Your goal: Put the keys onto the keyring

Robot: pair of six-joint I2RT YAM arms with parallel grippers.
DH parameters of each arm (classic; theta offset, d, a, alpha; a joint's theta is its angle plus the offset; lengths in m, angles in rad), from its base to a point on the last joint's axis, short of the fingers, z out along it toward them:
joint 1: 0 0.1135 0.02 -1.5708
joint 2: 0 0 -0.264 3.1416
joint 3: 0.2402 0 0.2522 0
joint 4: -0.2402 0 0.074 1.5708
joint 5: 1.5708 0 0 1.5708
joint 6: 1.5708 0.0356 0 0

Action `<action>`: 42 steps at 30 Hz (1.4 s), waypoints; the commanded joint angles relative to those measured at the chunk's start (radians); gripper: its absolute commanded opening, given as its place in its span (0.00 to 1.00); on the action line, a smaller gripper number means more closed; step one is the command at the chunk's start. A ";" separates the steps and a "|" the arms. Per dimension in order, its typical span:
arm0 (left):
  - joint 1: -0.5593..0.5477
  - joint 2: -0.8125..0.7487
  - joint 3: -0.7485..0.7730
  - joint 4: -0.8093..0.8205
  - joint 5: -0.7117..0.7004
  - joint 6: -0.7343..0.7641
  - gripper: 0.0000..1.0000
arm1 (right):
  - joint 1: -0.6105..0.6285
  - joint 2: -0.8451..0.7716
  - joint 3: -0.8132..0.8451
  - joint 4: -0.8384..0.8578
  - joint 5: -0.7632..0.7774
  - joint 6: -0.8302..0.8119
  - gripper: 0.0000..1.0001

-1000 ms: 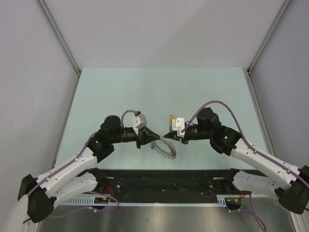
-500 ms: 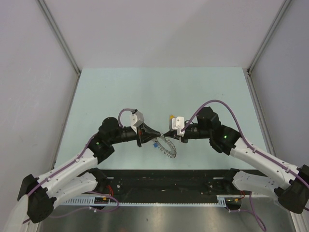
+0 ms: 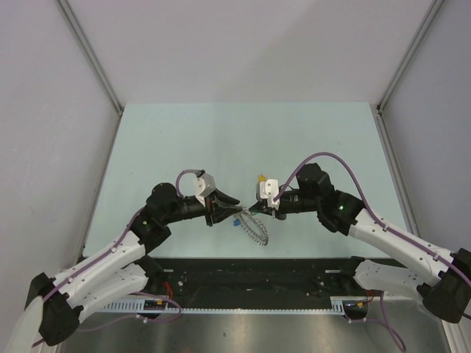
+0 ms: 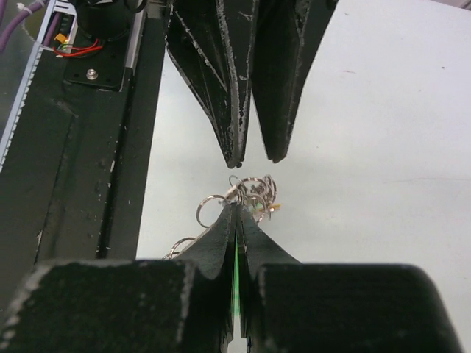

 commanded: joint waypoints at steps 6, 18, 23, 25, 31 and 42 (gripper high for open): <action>0.006 0.048 0.130 -0.230 0.101 0.208 0.48 | 0.014 -0.008 0.051 0.008 -0.049 -0.024 0.00; 0.005 0.272 0.313 -0.465 0.250 0.427 0.41 | 0.022 0.000 0.060 -0.007 -0.045 -0.030 0.00; 0.005 0.293 0.323 -0.487 0.301 0.438 0.36 | 0.022 0.004 0.060 -0.004 -0.040 -0.030 0.00; 0.005 0.301 0.325 -0.490 0.306 0.438 0.33 | 0.023 0.004 0.060 -0.002 -0.042 -0.030 0.00; 0.003 0.309 0.323 -0.462 0.324 0.416 0.26 | 0.025 0.008 0.060 -0.001 -0.040 -0.028 0.00; 0.000 0.315 0.322 -0.430 0.326 0.383 0.05 | 0.030 0.011 0.060 -0.002 -0.040 -0.032 0.00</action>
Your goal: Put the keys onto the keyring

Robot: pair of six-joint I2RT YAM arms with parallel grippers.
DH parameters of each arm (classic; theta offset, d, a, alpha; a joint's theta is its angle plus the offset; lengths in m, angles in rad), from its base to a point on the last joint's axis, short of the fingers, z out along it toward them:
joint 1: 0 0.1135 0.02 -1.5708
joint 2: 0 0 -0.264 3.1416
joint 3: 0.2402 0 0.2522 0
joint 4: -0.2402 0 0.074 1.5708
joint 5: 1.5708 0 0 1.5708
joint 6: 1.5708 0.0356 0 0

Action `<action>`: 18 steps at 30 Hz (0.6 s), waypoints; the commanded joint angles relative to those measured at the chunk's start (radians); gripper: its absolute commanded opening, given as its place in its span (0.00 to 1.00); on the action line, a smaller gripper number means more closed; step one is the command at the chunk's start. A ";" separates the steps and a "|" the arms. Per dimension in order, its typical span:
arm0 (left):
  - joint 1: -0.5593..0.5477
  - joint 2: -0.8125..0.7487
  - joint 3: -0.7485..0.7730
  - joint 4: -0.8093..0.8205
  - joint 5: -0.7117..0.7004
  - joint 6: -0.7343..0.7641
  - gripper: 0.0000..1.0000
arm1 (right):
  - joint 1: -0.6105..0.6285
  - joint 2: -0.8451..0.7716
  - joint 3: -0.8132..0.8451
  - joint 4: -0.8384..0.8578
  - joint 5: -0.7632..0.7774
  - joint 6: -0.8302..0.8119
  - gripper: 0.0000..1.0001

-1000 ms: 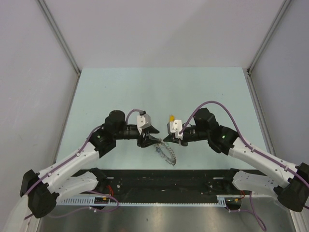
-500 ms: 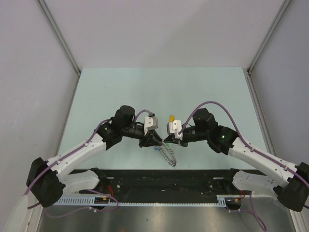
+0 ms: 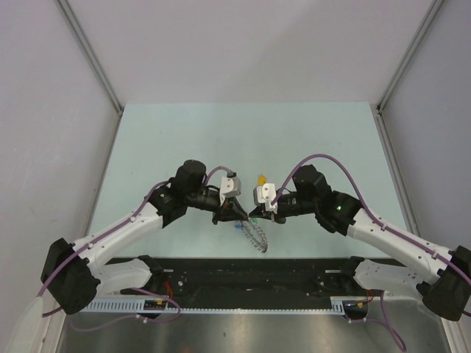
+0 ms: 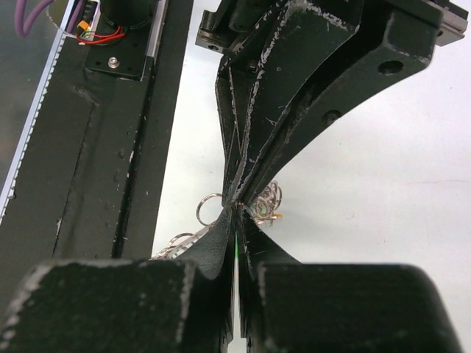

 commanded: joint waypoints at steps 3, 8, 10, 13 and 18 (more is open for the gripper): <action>0.000 -0.011 0.036 0.030 0.020 -0.023 0.00 | 0.009 -0.005 0.058 0.044 -0.005 -0.015 0.00; 0.009 -0.078 -0.011 0.104 -0.104 -0.116 0.00 | 0.000 -0.023 0.058 0.021 0.032 -0.015 0.00; 0.015 -0.121 -0.043 0.150 -0.135 -0.147 0.00 | -0.005 -0.028 0.058 0.013 0.038 -0.015 0.00; 0.020 -0.170 -0.082 0.193 -0.193 -0.196 0.00 | -0.011 -0.026 0.057 0.010 0.033 -0.015 0.00; 0.021 -0.233 -0.134 0.300 -0.270 -0.290 0.01 | -0.013 -0.015 0.057 0.021 0.021 -0.015 0.00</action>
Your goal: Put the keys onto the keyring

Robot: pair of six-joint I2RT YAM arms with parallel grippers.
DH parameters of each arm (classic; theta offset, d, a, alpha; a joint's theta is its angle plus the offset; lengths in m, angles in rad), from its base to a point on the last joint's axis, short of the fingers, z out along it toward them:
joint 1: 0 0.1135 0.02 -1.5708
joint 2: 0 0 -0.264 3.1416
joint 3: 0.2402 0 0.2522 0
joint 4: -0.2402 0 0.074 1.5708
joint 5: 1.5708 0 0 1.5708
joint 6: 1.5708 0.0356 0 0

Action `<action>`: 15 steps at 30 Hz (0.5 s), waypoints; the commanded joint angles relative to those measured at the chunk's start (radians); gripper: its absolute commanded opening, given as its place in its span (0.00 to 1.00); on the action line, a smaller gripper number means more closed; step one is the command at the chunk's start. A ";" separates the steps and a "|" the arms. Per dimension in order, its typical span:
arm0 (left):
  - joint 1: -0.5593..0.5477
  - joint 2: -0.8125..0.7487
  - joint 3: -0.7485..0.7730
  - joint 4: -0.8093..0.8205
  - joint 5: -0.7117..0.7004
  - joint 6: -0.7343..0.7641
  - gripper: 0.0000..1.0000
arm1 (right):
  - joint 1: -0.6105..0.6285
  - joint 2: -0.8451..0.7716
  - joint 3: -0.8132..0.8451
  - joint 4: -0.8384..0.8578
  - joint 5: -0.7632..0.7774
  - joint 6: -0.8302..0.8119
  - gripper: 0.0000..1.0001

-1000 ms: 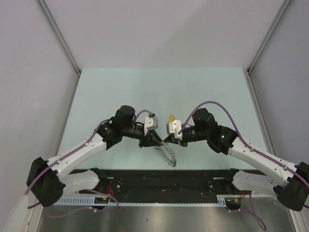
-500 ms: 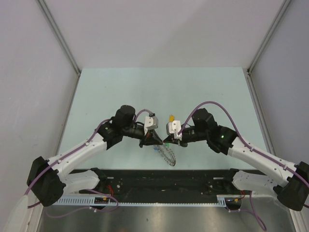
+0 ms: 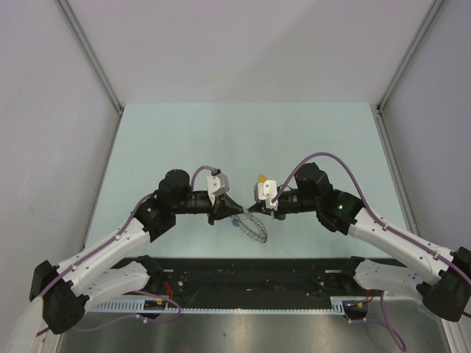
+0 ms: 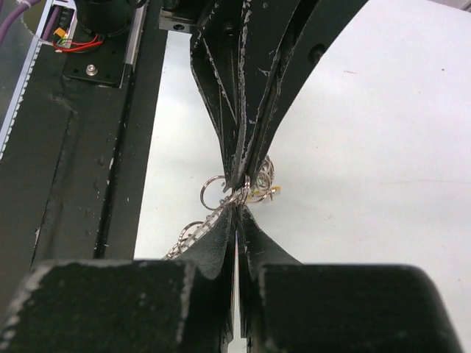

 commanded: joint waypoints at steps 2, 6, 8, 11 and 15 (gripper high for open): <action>0.017 -0.073 -0.055 0.204 -0.117 -0.139 0.00 | -0.004 -0.003 0.040 0.017 -0.020 -0.005 0.00; 0.017 -0.079 -0.101 0.313 -0.153 -0.212 0.00 | -0.003 0.012 0.040 0.033 -0.031 -0.001 0.00; 0.017 -0.079 -0.124 0.381 -0.154 -0.255 0.00 | -0.003 0.014 0.040 0.036 -0.031 -0.001 0.00; 0.017 -0.082 -0.143 0.442 -0.156 -0.291 0.00 | -0.003 0.017 0.042 0.039 -0.036 -0.002 0.00; 0.017 -0.091 -0.164 0.514 -0.164 -0.323 0.00 | -0.004 0.024 0.042 0.048 -0.042 0.001 0.00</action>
